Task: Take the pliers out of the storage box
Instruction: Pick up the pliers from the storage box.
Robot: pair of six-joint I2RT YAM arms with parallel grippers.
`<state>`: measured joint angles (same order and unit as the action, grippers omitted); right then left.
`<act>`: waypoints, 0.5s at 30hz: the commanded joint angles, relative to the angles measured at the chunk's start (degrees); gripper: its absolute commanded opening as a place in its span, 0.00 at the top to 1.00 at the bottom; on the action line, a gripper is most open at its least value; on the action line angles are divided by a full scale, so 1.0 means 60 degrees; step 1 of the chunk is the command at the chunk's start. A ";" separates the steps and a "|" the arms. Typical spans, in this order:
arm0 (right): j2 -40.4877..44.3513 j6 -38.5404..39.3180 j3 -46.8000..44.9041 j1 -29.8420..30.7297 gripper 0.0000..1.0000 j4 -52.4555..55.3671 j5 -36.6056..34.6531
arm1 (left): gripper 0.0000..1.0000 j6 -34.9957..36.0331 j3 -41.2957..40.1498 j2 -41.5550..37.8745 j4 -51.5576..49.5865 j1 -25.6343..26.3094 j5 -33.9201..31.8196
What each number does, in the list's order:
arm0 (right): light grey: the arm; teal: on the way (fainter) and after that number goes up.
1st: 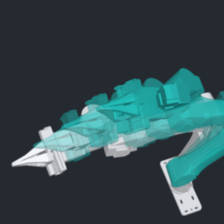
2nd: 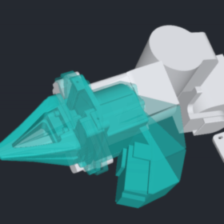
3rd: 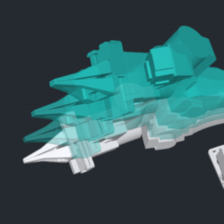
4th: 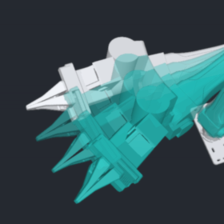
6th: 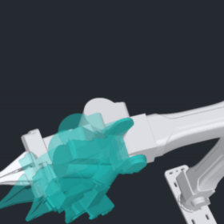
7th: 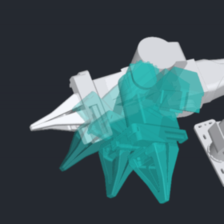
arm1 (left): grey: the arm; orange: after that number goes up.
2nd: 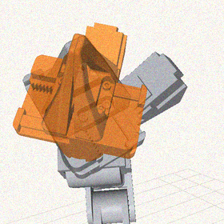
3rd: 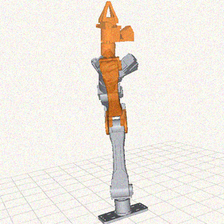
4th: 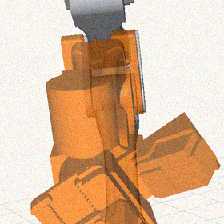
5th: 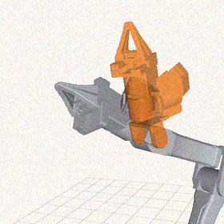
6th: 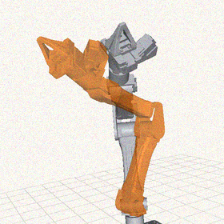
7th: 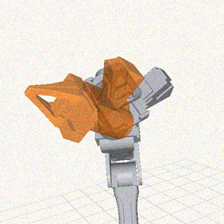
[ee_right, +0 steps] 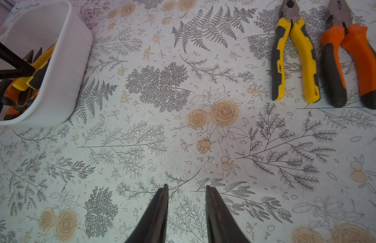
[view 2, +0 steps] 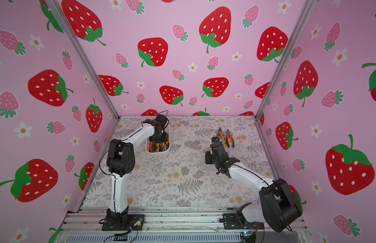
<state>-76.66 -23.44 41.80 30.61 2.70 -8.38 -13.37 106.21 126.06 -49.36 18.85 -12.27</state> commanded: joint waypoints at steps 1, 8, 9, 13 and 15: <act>0.0213 -0.0136 -0.0089 -0.0078 0.66 -0.0157 0.0094 | 1.00 0.0018 -0.0232 -0.0022 -0.0575 -0.0018 -0.0053; 0.0227 -0.0136 -0.0111 -0.0077 0.66 -0.0172 0.0119 | 1.00 0.0206 0.0390 -0.0482 -0.0947 -0.0021 -0.0520; 0.0224 -0.0136 -0.0110 -0.0077 0.66 -0.0172 0.0120 | 1.00 0.0206 0.0484 -0.0515 -0.1018 -0.0012 -0.0532; 0.0209 -0.0136 -0.0090 -0.0077 0.66 -0.0163 0.0116 | 1.00 0.0249 0.0709 -0.0675 -0.1205 -0.0016 -0.0515; 0.0213 -0.0147 -0.0089 -0.0077 0.65 -0.0172 0.0108 | 1.00 0.0308 0.0711 -0.0736 -0.1249 -0.0011 -0.0653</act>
<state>-76.66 -24.03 41.80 30.41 2.66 -8.12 -12.16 107.83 124.95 -53.34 18.96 -13.54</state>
